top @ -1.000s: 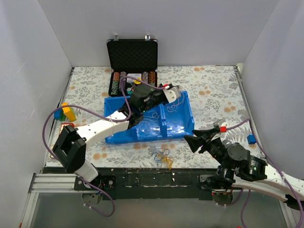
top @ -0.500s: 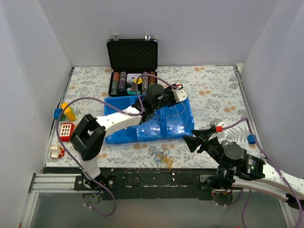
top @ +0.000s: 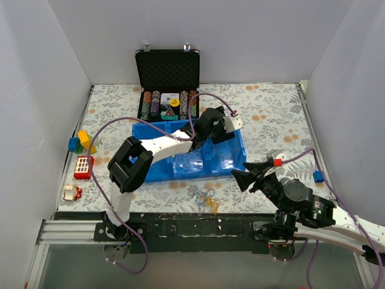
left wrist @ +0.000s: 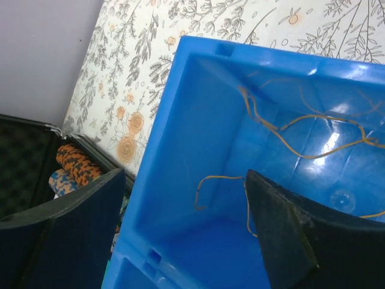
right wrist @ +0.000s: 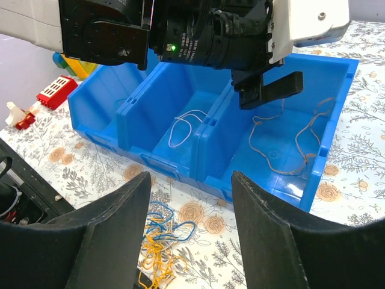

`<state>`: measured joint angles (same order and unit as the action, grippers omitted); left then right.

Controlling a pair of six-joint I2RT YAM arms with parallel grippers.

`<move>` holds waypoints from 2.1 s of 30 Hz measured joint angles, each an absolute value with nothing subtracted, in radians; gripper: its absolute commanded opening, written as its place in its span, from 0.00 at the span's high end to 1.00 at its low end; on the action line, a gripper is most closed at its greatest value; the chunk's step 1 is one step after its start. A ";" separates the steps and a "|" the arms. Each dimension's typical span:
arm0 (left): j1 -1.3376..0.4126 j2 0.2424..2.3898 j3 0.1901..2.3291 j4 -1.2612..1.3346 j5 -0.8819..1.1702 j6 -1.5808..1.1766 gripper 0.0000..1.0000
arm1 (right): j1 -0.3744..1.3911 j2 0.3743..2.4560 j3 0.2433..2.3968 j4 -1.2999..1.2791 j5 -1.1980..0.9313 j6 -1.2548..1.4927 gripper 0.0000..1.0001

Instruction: Untangle the cables

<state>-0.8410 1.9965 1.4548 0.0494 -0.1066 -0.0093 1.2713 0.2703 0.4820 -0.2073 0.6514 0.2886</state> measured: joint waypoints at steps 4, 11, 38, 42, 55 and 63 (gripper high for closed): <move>-0.842 1.989 1.455 -0.002 -0.110 -0.025 0.05 | 1.271 0.278 0.482 -0.207 0.652 0.289 0.36; -0.841 1.759 1.340 -0.029 0.004 -0.086 0.02 | 1.271 0.326 0.482 -0.208 0.628 0.293 0.30; -0.857 1.222 0.701 -0.321 0.632 -0.176 0.60 | 1.271 0.487 0.349 -0.123 0.453 0.369 0.34; -0.857 1.231 0.669 -0.260 0.640 -0.212 0.63 | 1.271 0.492 0.350 -0.113 0.453 0.368 0.35; -0.857 1.338 0.595 -0.118 0.553 -0.207 0.71 | 1.271 0.525 0.351 -0.097 0.449 0.351 0.37; -0.857 1.369 0.576 -0.044 0.532 -0.211 0.67 | 1.271 0.545 0.351 -0.086 0.438 0.341 0.38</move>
<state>-0.8570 1.3693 0.5762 -0.0437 0.5323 -0.2108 1.2713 0.5453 0.3508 -0.0856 0.4381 0.3408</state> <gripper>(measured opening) 0.318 0.623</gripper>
